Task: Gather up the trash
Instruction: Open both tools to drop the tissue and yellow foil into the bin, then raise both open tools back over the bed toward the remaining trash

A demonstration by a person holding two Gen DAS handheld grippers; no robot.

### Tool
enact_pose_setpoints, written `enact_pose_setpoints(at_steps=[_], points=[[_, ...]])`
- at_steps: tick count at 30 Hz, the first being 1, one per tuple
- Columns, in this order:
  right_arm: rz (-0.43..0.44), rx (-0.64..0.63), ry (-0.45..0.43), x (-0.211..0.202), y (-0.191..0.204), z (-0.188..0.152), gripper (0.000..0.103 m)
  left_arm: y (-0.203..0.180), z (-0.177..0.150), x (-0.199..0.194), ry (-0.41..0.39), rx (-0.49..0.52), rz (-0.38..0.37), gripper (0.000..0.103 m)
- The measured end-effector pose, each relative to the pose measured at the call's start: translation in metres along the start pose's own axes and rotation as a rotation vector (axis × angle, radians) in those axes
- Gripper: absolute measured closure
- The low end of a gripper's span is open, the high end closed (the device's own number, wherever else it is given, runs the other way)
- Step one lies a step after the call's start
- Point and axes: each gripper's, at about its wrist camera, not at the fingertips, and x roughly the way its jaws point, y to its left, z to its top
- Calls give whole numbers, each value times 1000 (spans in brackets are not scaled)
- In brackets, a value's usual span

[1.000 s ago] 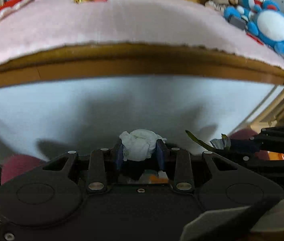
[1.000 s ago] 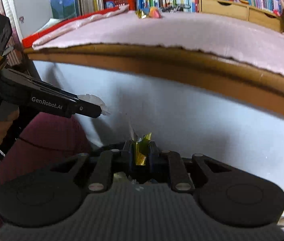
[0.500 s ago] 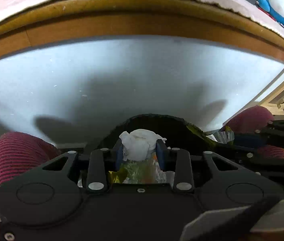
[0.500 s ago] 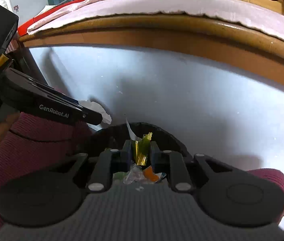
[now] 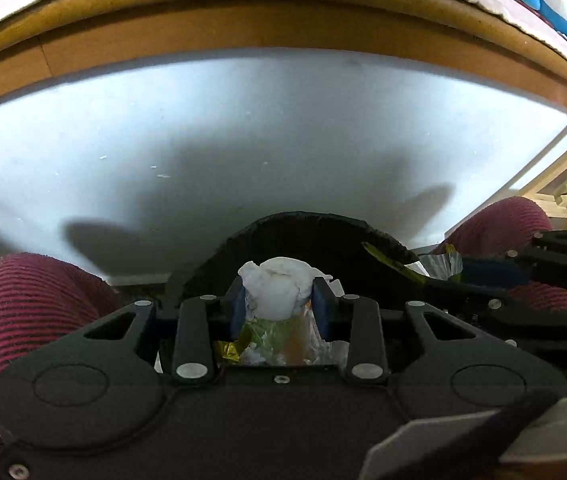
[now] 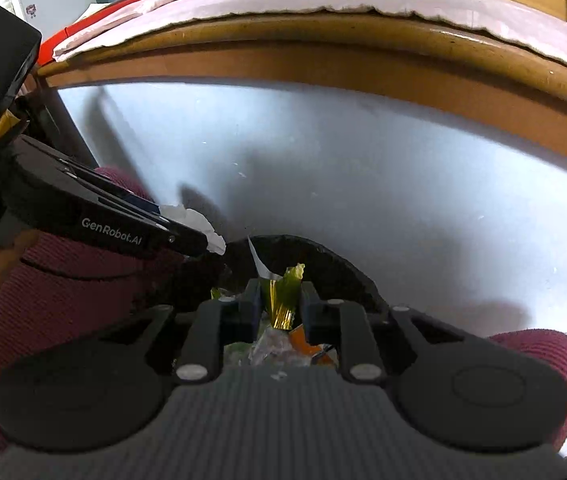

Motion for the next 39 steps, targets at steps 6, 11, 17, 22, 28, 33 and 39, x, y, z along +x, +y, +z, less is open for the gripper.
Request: enact_pose_setpoints(at_steps=[6,11,17,22,28,33,39], points=[[1,-1,-3,0,0,0,74,-1,0,1,5,0,-4,70],[1,-1,-3,0,0,0,62,0,0,1,3,5,-7,69],[-2,2,-9,-2,-2,0,44,0,1,0,-1,-3,-5,55],[-1,5,-7,-3,-3,0,37,1,2,-3,-14,0,-1,40],[-9,9,-23,-7,-6,1,29,1,9,-16,-70,7,17,28],[0,10,-100,-25,-12,16,28,5,27,-46,-160,7,36,28],[-15,-7,-255,-60,-25,54,28,18,63,-102,-372,-39,33,23]])
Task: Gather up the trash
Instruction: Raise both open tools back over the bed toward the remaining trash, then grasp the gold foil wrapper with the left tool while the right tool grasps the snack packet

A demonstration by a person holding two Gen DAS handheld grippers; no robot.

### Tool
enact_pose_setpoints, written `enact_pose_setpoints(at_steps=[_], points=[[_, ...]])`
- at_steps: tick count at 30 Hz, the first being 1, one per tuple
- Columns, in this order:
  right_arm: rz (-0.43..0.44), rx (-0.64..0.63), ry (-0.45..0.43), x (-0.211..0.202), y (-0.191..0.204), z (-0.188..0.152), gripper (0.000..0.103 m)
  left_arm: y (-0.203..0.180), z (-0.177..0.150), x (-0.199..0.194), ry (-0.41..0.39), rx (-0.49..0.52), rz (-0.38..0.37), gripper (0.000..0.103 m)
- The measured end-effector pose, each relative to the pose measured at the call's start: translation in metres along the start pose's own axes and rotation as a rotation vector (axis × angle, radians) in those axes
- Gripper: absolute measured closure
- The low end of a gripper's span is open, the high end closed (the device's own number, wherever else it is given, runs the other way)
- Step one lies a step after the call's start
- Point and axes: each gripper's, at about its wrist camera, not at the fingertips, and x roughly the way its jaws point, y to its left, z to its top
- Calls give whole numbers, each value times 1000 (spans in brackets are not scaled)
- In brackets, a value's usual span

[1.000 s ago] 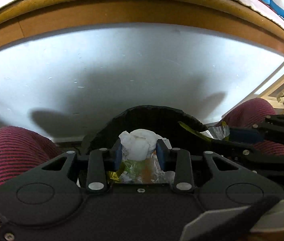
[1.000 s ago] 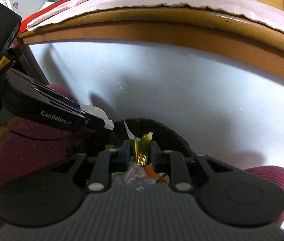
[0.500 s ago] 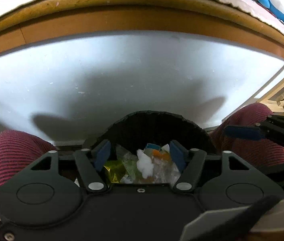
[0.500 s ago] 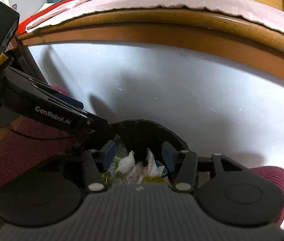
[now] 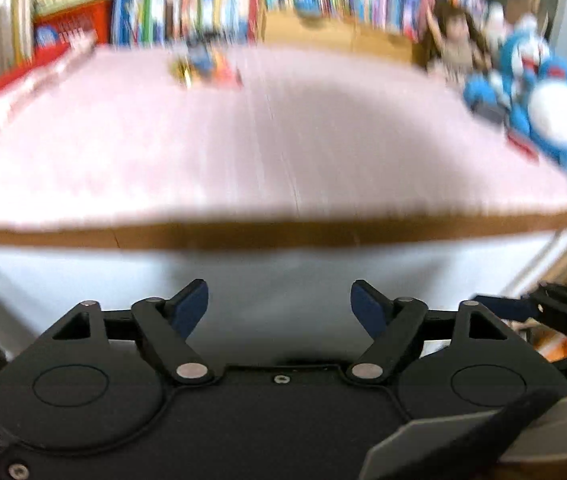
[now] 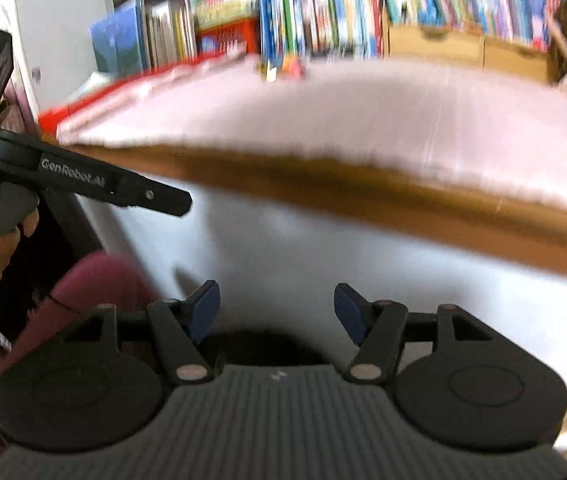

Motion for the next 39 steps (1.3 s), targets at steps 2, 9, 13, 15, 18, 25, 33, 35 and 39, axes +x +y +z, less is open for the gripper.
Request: enact_pose_setpoints(at_steps=[2,9,13,15,18,25,33,35,39], points=[[-4,3,-41,-3,-5,15,28,4,16,-7,-65,-5,25,23],[-73,-15,-129,5,-18,58,28,30,77,7,-205,-85,95,19],[-97,-18,-144,19,-26,78,28,55,115,43,-225,-157,154,25],[-90,10,-142,28,-33,91,28,67,132,62,-214,-186,181,35],[-71,53,-135,44,-45,113,28,90,152,90,-198,-284,187,53],[-61,95,-120,81,-59,151,28,134,187,146,-207,-497,160,58],[-56,115,-87,118,-68,186,28,157,197,207,-132,-637,96,64],[-39,129,-76,128,-71,192,28,156,198,213,-125,-628,85,78],[-5,139,-56,148,-73,202,27,153,198,219,-105,-642,18,84]])
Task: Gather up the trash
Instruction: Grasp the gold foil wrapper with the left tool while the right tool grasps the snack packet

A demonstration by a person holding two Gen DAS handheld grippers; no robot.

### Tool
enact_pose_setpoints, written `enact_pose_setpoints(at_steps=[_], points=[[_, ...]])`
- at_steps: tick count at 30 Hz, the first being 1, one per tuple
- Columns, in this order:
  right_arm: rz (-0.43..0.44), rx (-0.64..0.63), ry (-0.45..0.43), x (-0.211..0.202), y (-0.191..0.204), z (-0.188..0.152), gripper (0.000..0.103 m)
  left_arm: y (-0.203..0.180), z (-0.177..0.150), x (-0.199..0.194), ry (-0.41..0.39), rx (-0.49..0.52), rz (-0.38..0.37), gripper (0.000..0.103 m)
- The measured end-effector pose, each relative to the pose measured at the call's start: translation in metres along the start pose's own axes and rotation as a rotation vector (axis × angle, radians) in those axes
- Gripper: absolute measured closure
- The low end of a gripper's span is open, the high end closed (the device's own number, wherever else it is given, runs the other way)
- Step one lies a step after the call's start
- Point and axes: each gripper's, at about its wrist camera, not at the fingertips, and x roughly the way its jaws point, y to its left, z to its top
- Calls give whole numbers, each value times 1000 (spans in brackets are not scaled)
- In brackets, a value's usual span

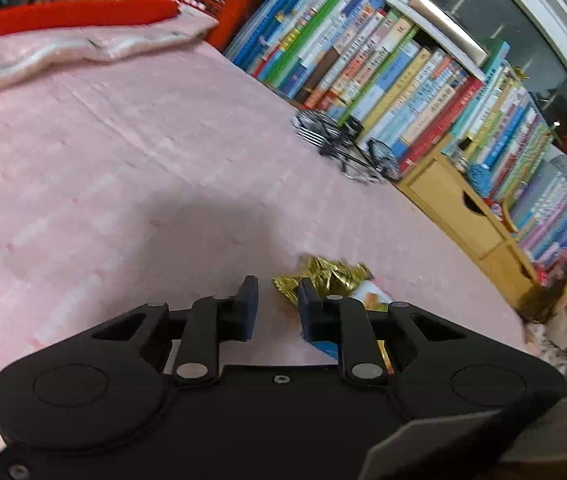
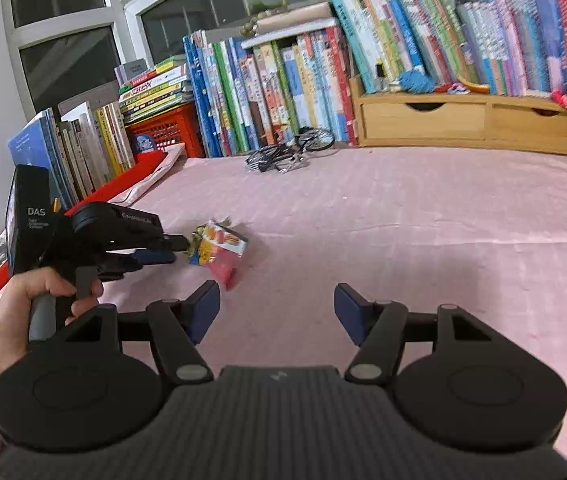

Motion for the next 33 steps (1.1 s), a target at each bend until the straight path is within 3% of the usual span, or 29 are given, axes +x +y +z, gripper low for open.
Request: enact_pose_setpoints(at_steps=[5,15,18,20,25,33], points=[[28,-59,17,30,11,10,17,-4,0,-2,-8,4,-34,78],[42,-171,110,108,50,26,8,7,13,-3,-37,-88,-63,39],[31,-208,141,125,57,25,8,8,17,0,-30,-89,-53,35],[37,-208,150,129,57,24,26,6,18,3,-23,-73,-49,33],[50,-227,109,109,53,18,46,-2,18,8,-12,-40,-60,25],[1,-210,58,66,28,12,49,-31,10,22,1,68,-52,20]])
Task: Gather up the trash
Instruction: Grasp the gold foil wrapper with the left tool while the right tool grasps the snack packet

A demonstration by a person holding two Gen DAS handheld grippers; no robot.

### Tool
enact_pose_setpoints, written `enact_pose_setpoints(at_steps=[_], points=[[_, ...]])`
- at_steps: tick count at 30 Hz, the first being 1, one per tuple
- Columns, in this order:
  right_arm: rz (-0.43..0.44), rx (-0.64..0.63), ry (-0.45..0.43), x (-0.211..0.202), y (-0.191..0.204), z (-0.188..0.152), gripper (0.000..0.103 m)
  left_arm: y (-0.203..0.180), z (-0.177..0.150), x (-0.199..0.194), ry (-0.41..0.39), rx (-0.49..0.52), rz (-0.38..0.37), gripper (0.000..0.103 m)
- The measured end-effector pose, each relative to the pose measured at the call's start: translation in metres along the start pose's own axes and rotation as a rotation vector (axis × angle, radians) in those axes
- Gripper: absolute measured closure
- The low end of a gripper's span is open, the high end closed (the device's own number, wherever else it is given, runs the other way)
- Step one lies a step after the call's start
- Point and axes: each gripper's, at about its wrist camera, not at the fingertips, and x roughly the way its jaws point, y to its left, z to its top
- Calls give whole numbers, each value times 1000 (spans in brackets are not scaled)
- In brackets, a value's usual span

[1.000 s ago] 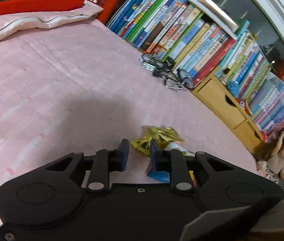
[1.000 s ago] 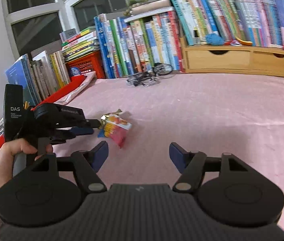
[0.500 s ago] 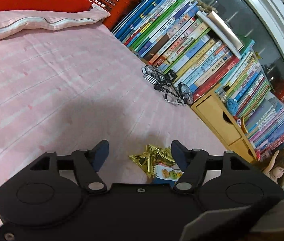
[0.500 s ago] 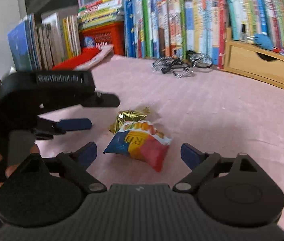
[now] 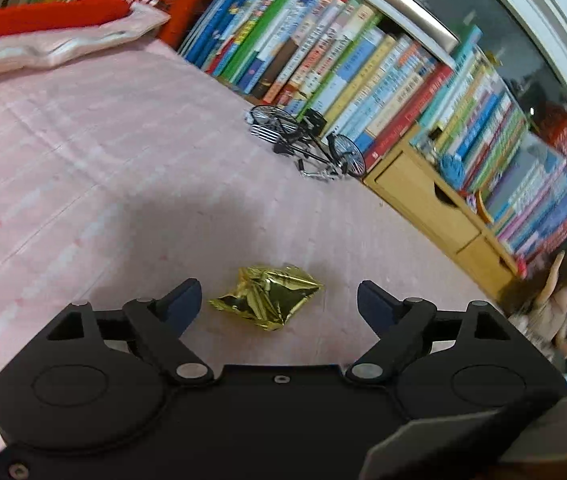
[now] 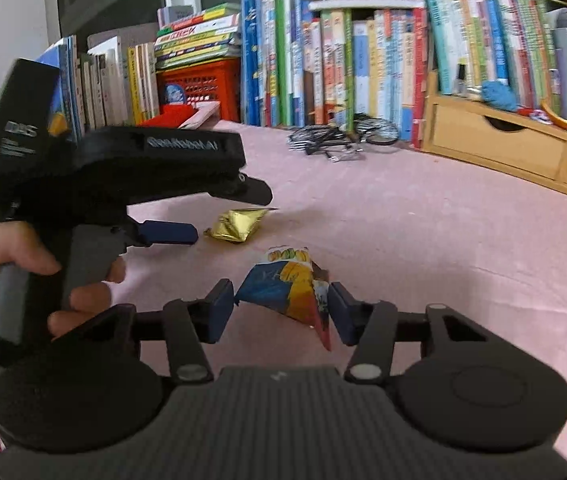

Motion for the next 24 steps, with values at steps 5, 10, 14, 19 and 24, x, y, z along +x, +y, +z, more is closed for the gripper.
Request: enact_pose_setpoints(at_steps=[5,10,14,19,24], points=[[-27,12,-28,-24,-8,-9,50,-19,-10,6,2,132,80,71],[-39,17,-50,-43,-10,-17,50,-22,-19,-4,-3,179,91,74],[-38,25,-65,-57,-10,-22,50,-20,-27,-24,-13,184,79,75],[-29,36,-84,-79,-8,-34,50,-21,-46,-65,-53,225,57,75],[-25,46,-89,-96,-2,-48,50,-23,-72,-107,-87,225,20,75]])
